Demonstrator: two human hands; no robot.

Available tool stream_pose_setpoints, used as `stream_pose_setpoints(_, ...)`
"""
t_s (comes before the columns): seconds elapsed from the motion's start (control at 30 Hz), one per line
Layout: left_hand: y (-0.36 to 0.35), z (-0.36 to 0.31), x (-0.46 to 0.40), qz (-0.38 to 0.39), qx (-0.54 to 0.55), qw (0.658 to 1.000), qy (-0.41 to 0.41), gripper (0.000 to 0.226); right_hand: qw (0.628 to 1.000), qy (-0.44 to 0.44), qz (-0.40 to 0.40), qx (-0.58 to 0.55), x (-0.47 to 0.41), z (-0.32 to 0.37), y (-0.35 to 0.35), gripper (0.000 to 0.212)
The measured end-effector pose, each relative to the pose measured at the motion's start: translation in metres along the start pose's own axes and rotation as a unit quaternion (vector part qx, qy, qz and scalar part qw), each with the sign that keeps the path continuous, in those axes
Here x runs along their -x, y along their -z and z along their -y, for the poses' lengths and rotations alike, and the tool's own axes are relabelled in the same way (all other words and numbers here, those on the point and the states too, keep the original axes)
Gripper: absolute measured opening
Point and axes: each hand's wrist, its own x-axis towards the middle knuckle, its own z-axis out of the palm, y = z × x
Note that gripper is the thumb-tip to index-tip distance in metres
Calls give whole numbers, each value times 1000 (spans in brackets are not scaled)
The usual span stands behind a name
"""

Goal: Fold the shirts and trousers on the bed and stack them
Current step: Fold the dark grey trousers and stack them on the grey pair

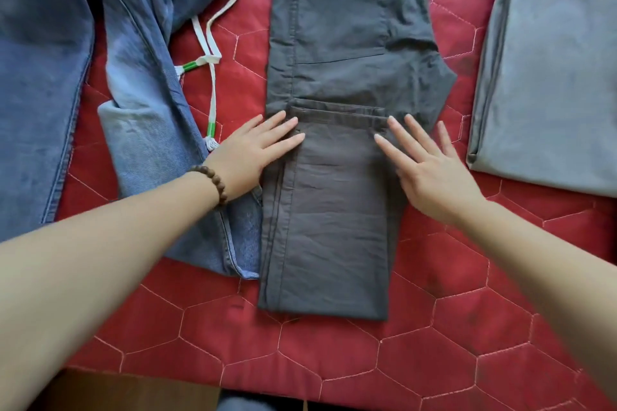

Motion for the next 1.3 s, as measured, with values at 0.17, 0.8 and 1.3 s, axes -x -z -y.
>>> stream_pose_setpoints(0.17,4,3,20,14,-74,993,-90,85,998,44,7,40,37,-24,10,88)
stream_pose_setpoints(0.8,70,-34,-5,172,417,878,161,31,852,-57,312,-416,-4,12,86,45)
stream_pose_setpoints(1.3,46,8,-79,-7,743,480,466,43,671,-417,89,-607,-94,-33,35,19)
